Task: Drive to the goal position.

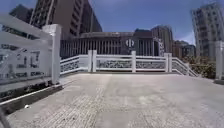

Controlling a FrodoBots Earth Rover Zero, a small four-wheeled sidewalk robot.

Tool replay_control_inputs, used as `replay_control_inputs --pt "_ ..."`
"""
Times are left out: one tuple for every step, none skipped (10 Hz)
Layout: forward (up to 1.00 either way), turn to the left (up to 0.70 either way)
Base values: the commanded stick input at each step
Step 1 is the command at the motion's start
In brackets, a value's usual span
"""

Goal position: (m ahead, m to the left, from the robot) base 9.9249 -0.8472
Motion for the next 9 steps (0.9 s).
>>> replay_control_inputs --pt "0.70 0.00" --pt "0.70 0.00" --pt "0.70 0.00" --pt "0.70 0.00" --pt "0.70 0.00" --pt "0.70 0.00" --pt "0.70 0.00" --pt "0.70 0.00" --pt "0.70 0.00"
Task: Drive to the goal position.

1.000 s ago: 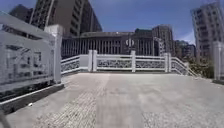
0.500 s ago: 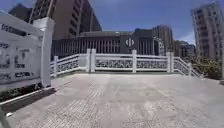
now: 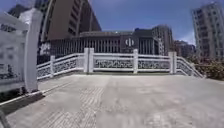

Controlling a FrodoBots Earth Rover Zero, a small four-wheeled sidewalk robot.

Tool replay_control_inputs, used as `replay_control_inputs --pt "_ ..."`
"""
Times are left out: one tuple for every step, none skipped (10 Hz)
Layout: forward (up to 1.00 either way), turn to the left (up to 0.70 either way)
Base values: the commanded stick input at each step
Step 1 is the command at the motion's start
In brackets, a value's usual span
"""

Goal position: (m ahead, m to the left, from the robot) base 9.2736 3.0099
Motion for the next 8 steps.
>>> replay_control_inputs --pt "0.70 0.00" --pt "0.70 0.00" --pt "0.48 0.00" --pt "0.45 0.00" --pt "0.45 0.00" --pt "0.45 0.00" --pt "0.45 0.00" --pt "0.45 0.00"
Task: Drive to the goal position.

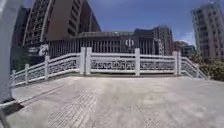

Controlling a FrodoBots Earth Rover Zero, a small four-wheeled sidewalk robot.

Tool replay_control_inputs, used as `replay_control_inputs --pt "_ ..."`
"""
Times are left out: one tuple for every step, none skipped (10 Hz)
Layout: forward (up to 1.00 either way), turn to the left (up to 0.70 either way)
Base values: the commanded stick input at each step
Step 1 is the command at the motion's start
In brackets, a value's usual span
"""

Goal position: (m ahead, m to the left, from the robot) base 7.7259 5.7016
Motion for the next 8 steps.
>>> replay_control_inputs --pt "0.45 0.00" --pt "0.45 0.00" --pt "0.45 0.00" --pt "0.45 0.00" --pt "0.45 0.00" --pt "0.45 0.00" --pt "0.45 0.00" --pt "0.45 0.00"
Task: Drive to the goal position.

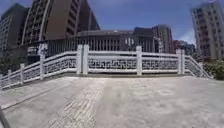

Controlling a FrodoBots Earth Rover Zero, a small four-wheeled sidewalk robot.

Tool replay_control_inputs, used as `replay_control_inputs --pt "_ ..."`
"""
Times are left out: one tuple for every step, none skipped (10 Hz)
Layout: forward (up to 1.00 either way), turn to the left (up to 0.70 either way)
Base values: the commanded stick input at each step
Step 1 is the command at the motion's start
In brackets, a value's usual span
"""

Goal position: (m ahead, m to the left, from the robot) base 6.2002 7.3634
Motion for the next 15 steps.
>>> replay_control_inputs --pt "0.45 0.00" --pt "0.45 0.00" --pt "0.45 0.00" --pt "0.45 0.00" --pt "0.45 0.03" --pt "0.45 0.25" --pt "0.45 0.27" --pt "0.45 0.27" --pt "0.45 0.27" --pt "0.45 0.27" --pt "0.45 0.27" --pt "0.45 0.27" --pt "0.45 0.27" --pt "0.45 0.27" --pt "0.45 0.27"
